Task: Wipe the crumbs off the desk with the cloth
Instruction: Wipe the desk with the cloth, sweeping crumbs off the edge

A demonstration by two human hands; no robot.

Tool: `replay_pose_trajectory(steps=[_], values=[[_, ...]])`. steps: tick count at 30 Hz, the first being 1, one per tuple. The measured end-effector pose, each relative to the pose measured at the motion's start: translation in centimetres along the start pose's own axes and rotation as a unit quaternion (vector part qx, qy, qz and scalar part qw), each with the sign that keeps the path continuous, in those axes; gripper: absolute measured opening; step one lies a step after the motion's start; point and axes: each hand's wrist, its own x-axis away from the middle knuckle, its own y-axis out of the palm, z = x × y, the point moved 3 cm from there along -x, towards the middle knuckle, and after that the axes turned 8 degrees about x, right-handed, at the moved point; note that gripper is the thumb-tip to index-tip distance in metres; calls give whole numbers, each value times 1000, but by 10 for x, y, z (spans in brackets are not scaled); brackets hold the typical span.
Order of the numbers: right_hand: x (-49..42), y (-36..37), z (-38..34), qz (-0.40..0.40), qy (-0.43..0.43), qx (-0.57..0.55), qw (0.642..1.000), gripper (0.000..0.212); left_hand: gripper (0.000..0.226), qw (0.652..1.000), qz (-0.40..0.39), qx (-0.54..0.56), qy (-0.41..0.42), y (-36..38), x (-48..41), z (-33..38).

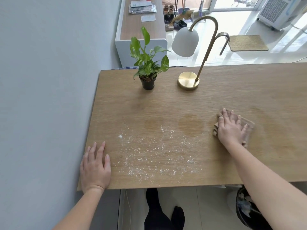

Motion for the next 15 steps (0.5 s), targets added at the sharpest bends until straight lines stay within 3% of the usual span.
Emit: replay_pose_trajectory(steps=[4,6,10,13,15], values=[[20,7,-9,-15,-139,38,989,53,62,1000,-1,5,-3,-1,0,0],[34,3,14,-20,-163,49,985,52,62,1000,-2,4,-2,0,1,1],[25,-6,39,-6,-97,41,994,53,61,1000,-3,4,-1,0,-1,1],[-15,-10,13,9,9,-4,1000,55,60,1000,-3,2,-3,1,-1,0],[-35,-11,-18,2,34,-18,999,56,60,1000,-1,3,-4,1,-1,0]])
